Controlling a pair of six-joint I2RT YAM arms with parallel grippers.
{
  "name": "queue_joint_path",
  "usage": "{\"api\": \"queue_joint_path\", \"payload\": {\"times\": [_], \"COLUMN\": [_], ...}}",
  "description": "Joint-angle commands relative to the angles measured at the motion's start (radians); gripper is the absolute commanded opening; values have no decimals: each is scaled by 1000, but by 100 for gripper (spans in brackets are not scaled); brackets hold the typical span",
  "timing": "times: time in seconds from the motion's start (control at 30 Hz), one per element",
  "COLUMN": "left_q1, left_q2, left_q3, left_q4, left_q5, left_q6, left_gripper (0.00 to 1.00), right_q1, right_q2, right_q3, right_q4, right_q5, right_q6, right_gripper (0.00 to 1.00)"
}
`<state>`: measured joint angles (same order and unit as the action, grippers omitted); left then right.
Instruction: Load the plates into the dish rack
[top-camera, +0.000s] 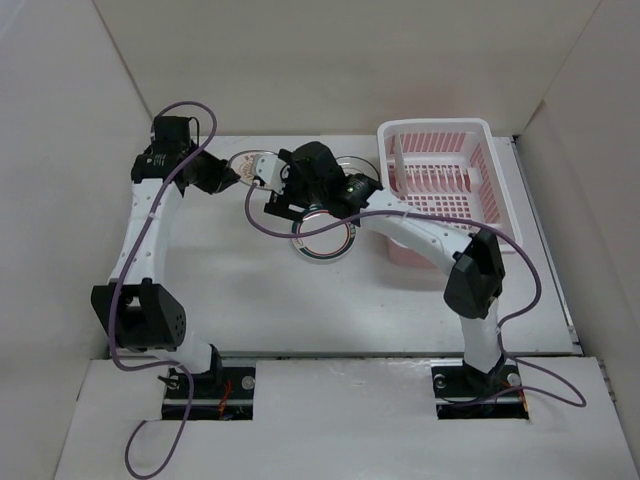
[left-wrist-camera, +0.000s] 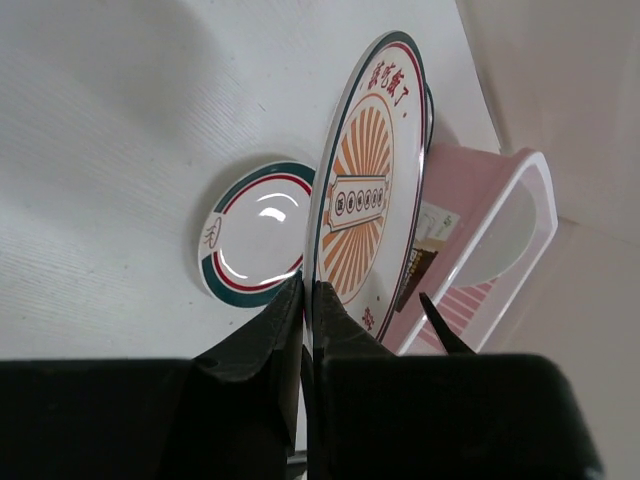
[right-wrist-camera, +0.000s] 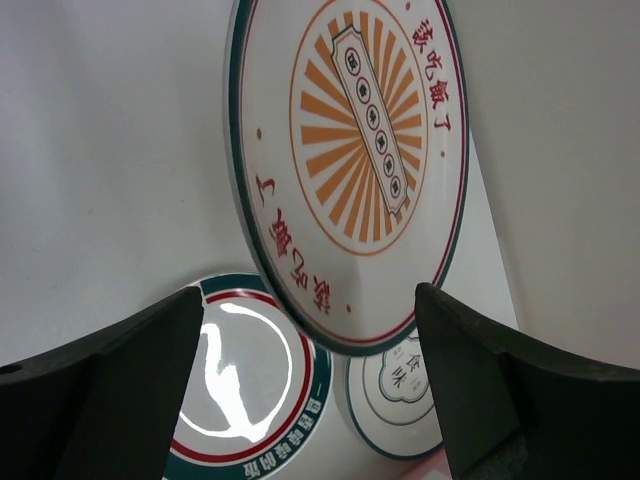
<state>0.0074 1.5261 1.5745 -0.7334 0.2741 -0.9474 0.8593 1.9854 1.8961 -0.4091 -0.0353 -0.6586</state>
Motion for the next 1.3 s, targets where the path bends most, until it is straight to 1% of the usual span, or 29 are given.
{"api": "queue_joint_path", "payload": {"times": [0.0, 0.07, 0.1, 0.2, 0.33, 0.4, 0.43, 0.47, 0.53, 0.57, 0.6, 0.7, 0.73, 0.77, 0.8, 0.83, 0.87, 0.9, 0.97, 1.03, 1.1, 1.17, 1.2, 1.23, 1.27], "left_q1": [-1, -1, -1, -1, -1, -1, -1, -1, -1, -1, -1, -1, -1, -1, -1, -1, -1, -1, 8, 26, 39, 39, 39, 39, 39], "left_q2": [-63, -76, -98, -130, -152, -161, -171, -172, -172, -181, -181, -181, -181, -181, -181, -190, -190, -199, -199, -199, -199, -208, -208, -208, -208], "left_q3": [-11, -21, -21, -47, -47, -47, -47, -36, -36, -36, -36, -62, -62, -62, -62, -62, -62, -62, -53, -79, -134, -198, -220, -246, -270], "left_q4": [11, 11, 11, 20, 29, 38, 38, 38, 49, 58, 80, 184, 202, 230, 242, 253, 262, 272, 272, 262, 275, 289, 305, 330, 344], "left_q5": [62, 94, 94, 94, 114, 114, 114, 114, 114, 114, 114, 204, 205, 205, 195, 182, 136, 105, 51, 1, -47, -68, -69, -69, -59], "left_q6": [-16, -25, -25, -36, -54, -54, -54, -54, -54, -54, -63, -54, -54, -42, -42, -31, -12, 5, 47, 91, 119, 159, 168, 177, 188], "left_gripper": [0, 0, 0, 0, 0, 0, 0, 0, 0, 0, 0, 0, 13, 32, 48, 61, 87, 100, 100, 100, 100, 100, 100, 100, 100], "right_q1": [9, 9, 18, 27, 47, 47, 47, 47, 57, 57, 67, 67, 67, 67, 67, 67, 67, 67, 44, 15, -14, -97, -135, -179, -275], "right_q2": [6, 6, 6, -17, -8, -8, -8, -8, -17, -17, -17, -57, -68, -79, -91, -103, -131, -144, -189, -224, -296, -353, -417, -447, -473], "right_q3": [57, 44, 35, -21, -43, -43, -43, -52, -61, -61, -61, -71, -84, -84, -97, -106, -120, -120, -131, -140, -163, -187, -199, -210, -219], "right_q4": [56, 111, 128, 208, 234, 243, 243, 243, 243, 243, 243, 253, 253, 253, 263, 276, 276, 276, 286, 286, 286, 286, 286, 286, 286], "right_q5": [17, 44, 67, 115, 144, 144, 144, 144, 144, 144, 144, 144, 144, 156, 182, 193, 193, 204, 204, 216, 241, 241, 229, 174, 140], "right_q6": [-4, 5, 5, 5, 5, 5, 5, 5, 16, 16, 16, 34, 34, 49, 50, 63, 74, 85, 131, 163, 235, 313, 402, 446, 489], "right_gripper": [90, 82, 75, 64, 29, 28, 24, 17, 9, 0, 0, 0, 0, 0, 0, 0, 0, 0, 0, 0, 0, 0, 0, 0, 0]}}
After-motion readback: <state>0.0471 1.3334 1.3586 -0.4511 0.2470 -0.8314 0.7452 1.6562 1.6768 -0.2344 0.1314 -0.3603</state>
